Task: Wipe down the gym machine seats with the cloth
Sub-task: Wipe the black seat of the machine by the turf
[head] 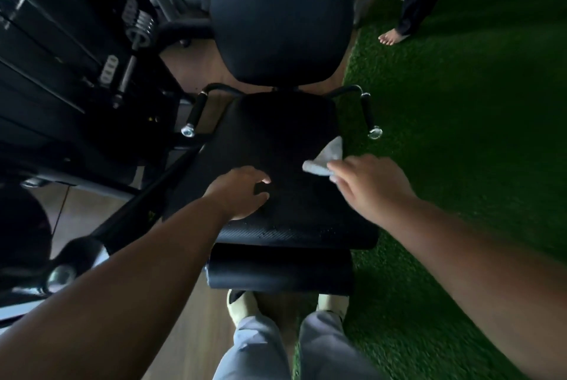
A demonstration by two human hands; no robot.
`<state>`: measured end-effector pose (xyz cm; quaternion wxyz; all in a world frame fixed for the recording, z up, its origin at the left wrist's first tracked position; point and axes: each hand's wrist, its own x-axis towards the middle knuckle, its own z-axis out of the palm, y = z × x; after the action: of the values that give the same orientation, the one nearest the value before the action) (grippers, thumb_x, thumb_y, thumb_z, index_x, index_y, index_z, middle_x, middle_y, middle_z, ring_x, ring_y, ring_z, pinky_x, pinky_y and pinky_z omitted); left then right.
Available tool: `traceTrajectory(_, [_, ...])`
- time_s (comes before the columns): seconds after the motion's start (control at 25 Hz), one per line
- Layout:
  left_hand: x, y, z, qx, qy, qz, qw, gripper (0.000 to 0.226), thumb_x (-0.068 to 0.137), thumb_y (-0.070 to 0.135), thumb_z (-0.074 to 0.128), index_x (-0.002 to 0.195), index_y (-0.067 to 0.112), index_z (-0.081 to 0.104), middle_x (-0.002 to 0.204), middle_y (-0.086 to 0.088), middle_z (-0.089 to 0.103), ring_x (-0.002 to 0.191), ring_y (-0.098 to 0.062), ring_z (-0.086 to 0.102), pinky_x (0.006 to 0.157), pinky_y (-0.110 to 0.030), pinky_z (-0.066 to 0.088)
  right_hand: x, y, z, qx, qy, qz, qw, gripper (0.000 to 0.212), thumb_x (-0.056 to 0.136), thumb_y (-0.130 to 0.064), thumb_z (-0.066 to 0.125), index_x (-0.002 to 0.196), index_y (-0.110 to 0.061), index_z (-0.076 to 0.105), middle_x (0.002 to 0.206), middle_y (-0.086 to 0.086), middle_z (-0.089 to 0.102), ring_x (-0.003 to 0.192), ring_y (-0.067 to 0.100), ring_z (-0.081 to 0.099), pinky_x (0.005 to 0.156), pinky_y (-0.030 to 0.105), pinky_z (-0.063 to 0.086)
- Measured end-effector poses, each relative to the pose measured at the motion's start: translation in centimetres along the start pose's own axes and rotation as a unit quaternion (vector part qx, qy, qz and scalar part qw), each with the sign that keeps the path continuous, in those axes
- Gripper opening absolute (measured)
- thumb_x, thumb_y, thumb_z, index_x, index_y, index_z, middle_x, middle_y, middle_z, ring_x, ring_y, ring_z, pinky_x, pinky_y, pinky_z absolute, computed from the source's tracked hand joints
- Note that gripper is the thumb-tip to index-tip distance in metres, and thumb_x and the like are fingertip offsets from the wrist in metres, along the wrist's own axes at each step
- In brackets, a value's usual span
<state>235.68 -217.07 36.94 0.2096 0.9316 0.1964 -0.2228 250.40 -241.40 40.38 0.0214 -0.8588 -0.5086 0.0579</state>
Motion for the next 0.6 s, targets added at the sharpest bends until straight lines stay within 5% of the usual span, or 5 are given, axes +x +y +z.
traceTrajectory(0.16, [0.5,-0.5,2.8,0.047,0.001,-0.006,0.999,0.053,0.094,0.046,0.056,0.145,0.038,0.043,0.157,0.006,0.035,0.140,-0.020,0.037,0.113,-0.042,0.031,-3.8,-2.9,5.8,0.032,-0.140,0.003,0.990,0.034,0.098,-0.046,0.045,0.127,-0.031,0.053,0.112,-0.004,0.063,0.103,0.023,0.060,0.086,0.041,0.045])
traceTrajectory(0.36, [0.6,-3.5,5.4,0.054,0.057,0.006,0.997,0.056,0.094,0.049,0.055,0.147,0.035,0.042,0.157,0.003,0.035,0.144,-0.019,0.031,0.115,-0.044,0.026,-3.0,-3.6,8.0,0.092,-0.055,0.120,0.987,0.048,0.094,-0.046,0.051,0.137,-0.025,0.048,0.130,0.003,0.054,0.120,0.028,0.052,0.098,0.046,0.041])
traceTrajectory(0.48, [1.9,-5.2,6.4,0.059,0.118,-0.005,0.991,0.053,0.095,0.050,0.053,0.145,0.033,0.047,0.154,-0.001,0.041,0.141,-0.022,0.036,0.113,-0.047,0.028,0.1,-3.3,9.7,0.072,-0.090,0.193,0.974,0.067,0.095,-0.060,0.038,0.152,-0.027,0.025,0.159,0.015,0.025,0.145,0.038,0.023,0.115,0.053,0.024])
traceTrajectory(0.6, [3.5,-5.5,7.5,0.056,0.142,-0.012,0.988,0.054,0.096,0.052,0.048,0.146,0.033,0.045,0.157,-0.001,0.038,0.145,-0.022,0.030,0.114,-0.048,0.024,2.3,-3.7,12.2,0.083,-0.156,0.247,0.953,0.075,0.093,-0.070,0.020,0.157,-0.033,0.008,0.165,0.016,-0.001,0.151,0.042,-0.002,0.120,0.058,0.006])
